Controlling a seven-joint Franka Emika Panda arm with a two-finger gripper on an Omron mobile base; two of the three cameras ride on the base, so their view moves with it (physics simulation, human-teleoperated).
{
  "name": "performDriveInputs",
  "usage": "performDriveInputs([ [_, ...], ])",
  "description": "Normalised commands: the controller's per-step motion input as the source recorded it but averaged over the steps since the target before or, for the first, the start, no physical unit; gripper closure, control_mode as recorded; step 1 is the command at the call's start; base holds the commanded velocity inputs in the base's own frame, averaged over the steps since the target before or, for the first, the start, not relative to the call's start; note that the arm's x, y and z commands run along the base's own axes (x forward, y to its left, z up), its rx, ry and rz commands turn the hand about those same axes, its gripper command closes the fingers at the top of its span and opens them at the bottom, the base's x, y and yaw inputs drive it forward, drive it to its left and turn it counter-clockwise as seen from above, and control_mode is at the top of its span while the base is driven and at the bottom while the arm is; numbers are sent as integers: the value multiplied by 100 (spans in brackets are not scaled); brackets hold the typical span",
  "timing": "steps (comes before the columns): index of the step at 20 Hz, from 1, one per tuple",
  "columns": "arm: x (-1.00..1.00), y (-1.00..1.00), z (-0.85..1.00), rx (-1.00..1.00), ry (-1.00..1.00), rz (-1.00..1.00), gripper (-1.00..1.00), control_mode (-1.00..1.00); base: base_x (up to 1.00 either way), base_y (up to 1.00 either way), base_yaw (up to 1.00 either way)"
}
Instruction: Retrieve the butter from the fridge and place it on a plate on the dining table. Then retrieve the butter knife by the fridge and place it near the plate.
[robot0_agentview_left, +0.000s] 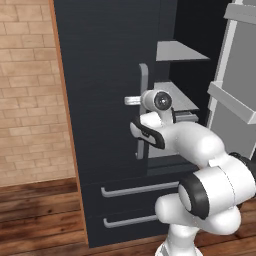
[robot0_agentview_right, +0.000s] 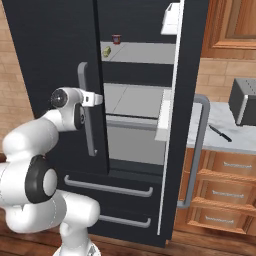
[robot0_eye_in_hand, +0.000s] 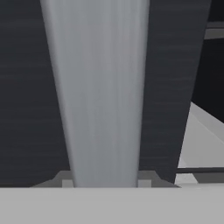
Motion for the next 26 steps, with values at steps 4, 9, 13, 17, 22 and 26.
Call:
performDriveInputs([
  [4,-21,21,41,0,9,0,100,-100,0,0,0],
  [9,-35,29,51,0,8,0,100,-100,0,0,0],
  [13,-42,34,55,0,12,-1,100,-100,0,0,0],
  [17,-52,38,54,0,15,-3,100,-100,0,0,0],
  [22,-62,45,46,0,19,-3,100,-100,0,0,0],
  [26,-75,67,26,-5,26,-2,100,-100,0,0,0],
])
